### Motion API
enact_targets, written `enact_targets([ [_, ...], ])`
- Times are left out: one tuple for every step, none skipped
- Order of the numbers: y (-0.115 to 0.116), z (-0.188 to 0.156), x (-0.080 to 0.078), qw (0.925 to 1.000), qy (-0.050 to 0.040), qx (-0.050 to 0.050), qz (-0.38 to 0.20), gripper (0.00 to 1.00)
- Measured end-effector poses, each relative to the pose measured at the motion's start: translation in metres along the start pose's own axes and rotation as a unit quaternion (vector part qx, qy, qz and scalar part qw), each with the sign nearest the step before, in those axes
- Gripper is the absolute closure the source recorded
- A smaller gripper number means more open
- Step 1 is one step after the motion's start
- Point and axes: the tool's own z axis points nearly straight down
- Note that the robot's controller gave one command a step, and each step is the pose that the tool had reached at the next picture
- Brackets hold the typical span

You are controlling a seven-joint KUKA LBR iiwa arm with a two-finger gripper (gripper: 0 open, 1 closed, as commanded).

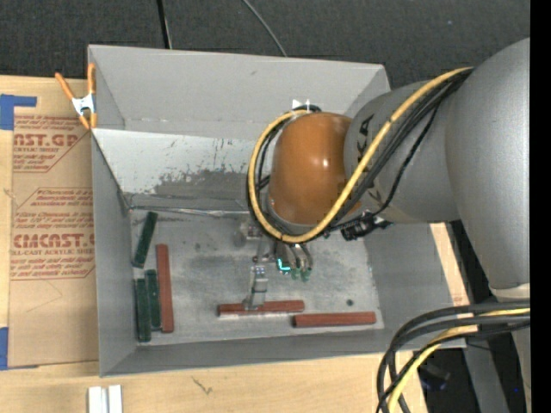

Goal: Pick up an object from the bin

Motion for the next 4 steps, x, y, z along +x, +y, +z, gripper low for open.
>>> enact_targets([
  [0.0,-0.004,-0.002,1.0,-0.0036,0.0,0.0,0.0],
  [-0.009,0.045,0.035,1.0,-0.0054,-0.001,-0.001,0.0],
  [-0.005,0.06,0.041,0.9979,-0.0037,-0.001,0.065,1.0],
  [-0.005,0.06,0.041,0.9979,-0.0037,-0.001,0.065,1.0],
])
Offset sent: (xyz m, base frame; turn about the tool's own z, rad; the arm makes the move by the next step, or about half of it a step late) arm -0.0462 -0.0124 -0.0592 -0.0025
